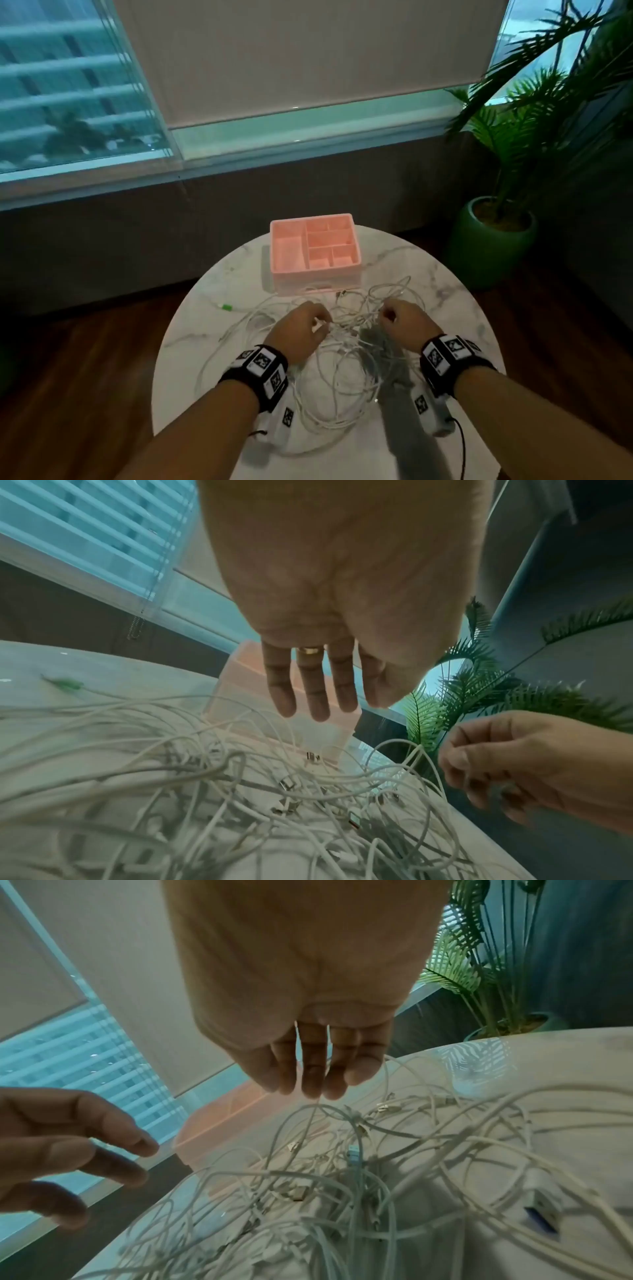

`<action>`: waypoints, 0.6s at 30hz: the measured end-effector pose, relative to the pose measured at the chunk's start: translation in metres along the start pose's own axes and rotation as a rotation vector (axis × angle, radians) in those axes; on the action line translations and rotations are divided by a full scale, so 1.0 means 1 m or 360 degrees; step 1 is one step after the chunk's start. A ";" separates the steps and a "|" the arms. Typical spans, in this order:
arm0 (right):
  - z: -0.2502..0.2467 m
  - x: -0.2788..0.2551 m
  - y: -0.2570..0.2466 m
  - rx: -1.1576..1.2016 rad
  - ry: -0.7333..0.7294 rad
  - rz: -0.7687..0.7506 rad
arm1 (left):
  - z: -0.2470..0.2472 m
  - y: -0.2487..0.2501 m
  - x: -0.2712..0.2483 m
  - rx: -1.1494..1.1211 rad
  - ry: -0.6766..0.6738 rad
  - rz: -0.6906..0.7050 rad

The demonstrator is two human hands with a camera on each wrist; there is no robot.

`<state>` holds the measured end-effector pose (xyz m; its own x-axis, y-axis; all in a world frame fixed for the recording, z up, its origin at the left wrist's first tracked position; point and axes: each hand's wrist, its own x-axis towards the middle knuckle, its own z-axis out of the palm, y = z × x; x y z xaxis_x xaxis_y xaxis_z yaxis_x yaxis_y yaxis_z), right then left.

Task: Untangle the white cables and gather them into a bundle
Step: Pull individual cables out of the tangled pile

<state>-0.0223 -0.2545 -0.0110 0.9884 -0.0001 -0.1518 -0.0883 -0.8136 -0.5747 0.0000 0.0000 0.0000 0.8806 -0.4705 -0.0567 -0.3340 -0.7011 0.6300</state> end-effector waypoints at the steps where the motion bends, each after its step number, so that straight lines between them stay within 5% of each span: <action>1: 0.003 0.007 0.004 0.0028 0.0059 0.0045 | 0.005 -0.001 0.007 -0.0002 -0.0007 0.0005; 6: 0.010 0.029 0.020 0.0041 0.0129 0.0357 | 0.031 -0.003 0.034 0.0065 -0.0202 -0.0096; 11: 0.020 0.030 0.038 -0.0026 -0.0113 0.0546 | 0.057 -0.007 0.047 0.0154 -0.0485 -0.0145; 18: 0.027 0.022 0.054 0.0203 -0.0075 0.0410 | 0.072 -0.013 0.055 0.0173 -0.0281 -0.0180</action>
<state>-0.0088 -0.2823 -0.0668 0.9248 -0.1679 -0.3413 -0.3535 -0.7105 -0.6085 0.0284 -0.0549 -0.0674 0.8451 -0.4655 -0.2629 -0.2792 -0.8037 0.5255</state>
